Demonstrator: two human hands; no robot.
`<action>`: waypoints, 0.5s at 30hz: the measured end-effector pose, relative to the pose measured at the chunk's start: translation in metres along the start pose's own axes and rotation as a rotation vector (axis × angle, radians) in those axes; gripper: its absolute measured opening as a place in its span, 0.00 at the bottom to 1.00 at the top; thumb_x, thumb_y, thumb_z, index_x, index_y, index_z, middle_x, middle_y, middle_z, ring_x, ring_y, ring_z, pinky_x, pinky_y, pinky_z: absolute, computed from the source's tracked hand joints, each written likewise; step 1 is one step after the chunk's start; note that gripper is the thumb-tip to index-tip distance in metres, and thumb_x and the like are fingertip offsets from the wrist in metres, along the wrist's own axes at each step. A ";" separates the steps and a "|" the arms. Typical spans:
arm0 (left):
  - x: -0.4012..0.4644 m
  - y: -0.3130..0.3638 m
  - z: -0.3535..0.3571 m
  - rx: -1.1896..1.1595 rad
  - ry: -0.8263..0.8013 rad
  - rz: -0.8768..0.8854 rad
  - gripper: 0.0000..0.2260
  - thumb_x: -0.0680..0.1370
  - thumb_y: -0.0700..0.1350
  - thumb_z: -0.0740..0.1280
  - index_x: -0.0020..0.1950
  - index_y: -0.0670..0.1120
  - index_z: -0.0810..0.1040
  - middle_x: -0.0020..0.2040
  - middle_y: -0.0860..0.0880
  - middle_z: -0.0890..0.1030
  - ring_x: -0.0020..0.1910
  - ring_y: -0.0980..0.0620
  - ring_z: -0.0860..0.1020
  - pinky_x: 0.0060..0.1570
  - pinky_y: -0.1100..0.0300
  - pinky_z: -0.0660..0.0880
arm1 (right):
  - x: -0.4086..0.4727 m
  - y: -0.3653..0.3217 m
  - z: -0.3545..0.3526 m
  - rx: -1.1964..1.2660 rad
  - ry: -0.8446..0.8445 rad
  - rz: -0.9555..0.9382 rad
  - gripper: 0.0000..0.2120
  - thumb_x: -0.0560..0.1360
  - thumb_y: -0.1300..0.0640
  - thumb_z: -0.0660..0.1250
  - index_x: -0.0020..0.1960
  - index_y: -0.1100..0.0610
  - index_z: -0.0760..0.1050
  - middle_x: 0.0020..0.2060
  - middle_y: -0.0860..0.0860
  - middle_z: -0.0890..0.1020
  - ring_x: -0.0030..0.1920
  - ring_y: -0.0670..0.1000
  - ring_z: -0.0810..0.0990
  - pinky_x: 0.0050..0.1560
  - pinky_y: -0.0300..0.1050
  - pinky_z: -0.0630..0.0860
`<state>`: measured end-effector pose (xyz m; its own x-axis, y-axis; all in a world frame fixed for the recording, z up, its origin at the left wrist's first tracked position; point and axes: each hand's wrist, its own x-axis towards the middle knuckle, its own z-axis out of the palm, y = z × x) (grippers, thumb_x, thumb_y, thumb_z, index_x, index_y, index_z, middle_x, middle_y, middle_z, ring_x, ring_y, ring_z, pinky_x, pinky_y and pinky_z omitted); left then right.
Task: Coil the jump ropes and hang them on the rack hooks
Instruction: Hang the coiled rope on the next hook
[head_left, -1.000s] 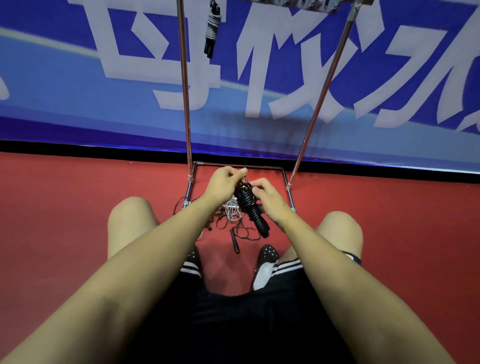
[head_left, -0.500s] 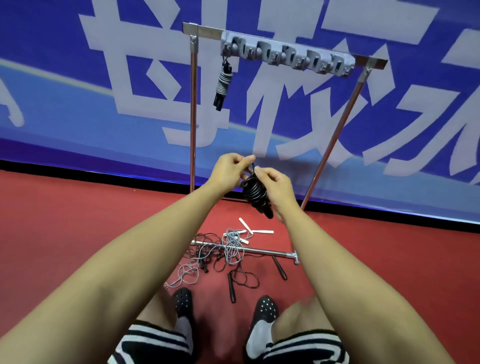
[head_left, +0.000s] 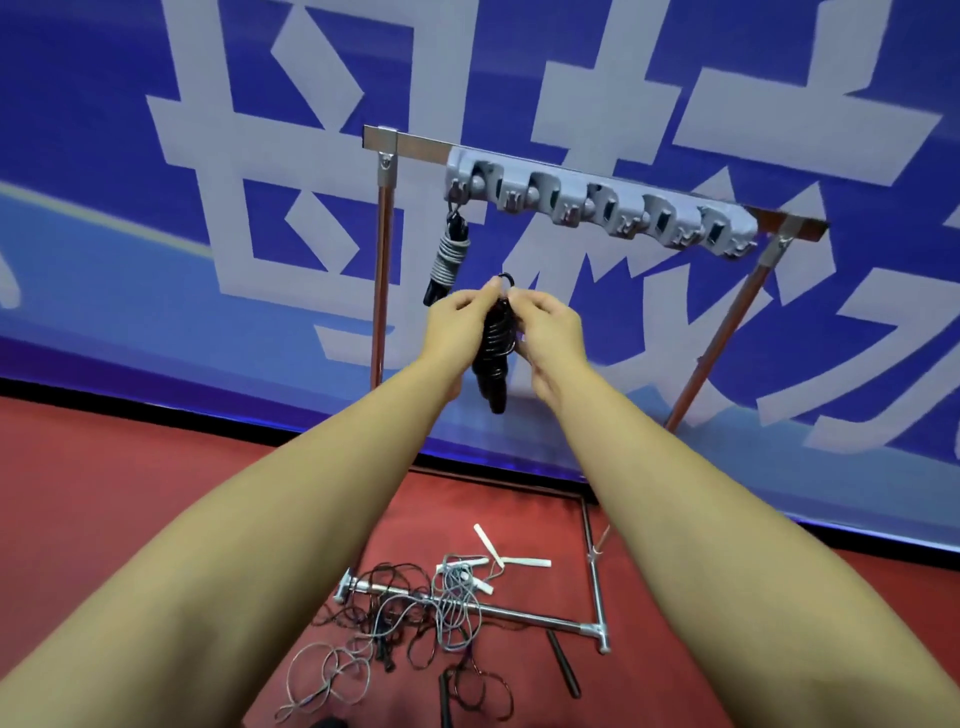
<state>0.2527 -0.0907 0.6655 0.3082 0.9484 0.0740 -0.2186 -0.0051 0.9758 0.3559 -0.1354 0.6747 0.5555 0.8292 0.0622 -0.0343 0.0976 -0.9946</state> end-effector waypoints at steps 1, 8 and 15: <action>0.011 0.002 0.003 -0.035 0.020 -0.016 0.12 0.79 0.54 0.72 0.48 0.45 0.85 0.48 0.45 0.87 0.49 0.47 0.85 0.50 0.53 0.81 | 0.011 -0.003 0.005 -0.007 0.019 -0.019 0.08 0.79 0.53 0.72 0.51 0.58 0.84 0.49 0.54 0.87 0.52 0.54 0.86 0.54 0.50 0.83; 0.074 0.033 0.024 -0.177 0.169 -0.012 0.08 0.76 0.48 0.75 0.43 0.44 0.84 0.35 0.50 0.84 0.33 0.54 0.81 0.34 0.60 0.77 | 0.071 -0.032 0.029 0.017 0.122 -0.124 0.10 0.80 0.54 0.71 0.52 0.61 0.83 0.46 0.54 0.86 0.34 0.42 0.82 0.28 0.33 0.75; 0.107 0.053 0.041 -0.254 0.236 -0.099 0.06 0.76 0.43 0.75 0.43 0.42 0.81 0.36 0.47 0.82 0.30 0.52 0.79 0.24 0.66 0.73 | 0.109 -0.052 0.033 0.004 0.150 -0.088 0.06 0.79 0.54 0.72 0.47 0.56 0.83 0.43 0.52 0.87 0.39 0.49 0.84 0.35 0.38 0.80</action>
<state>0.3124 -0.0027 0.7332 0.1237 0.9876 -0.0968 -0.4310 0.1413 0.8912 0.3910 -0.0319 0.7360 0.6741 0.7261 0.1354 0.0165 0.1685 -0.9856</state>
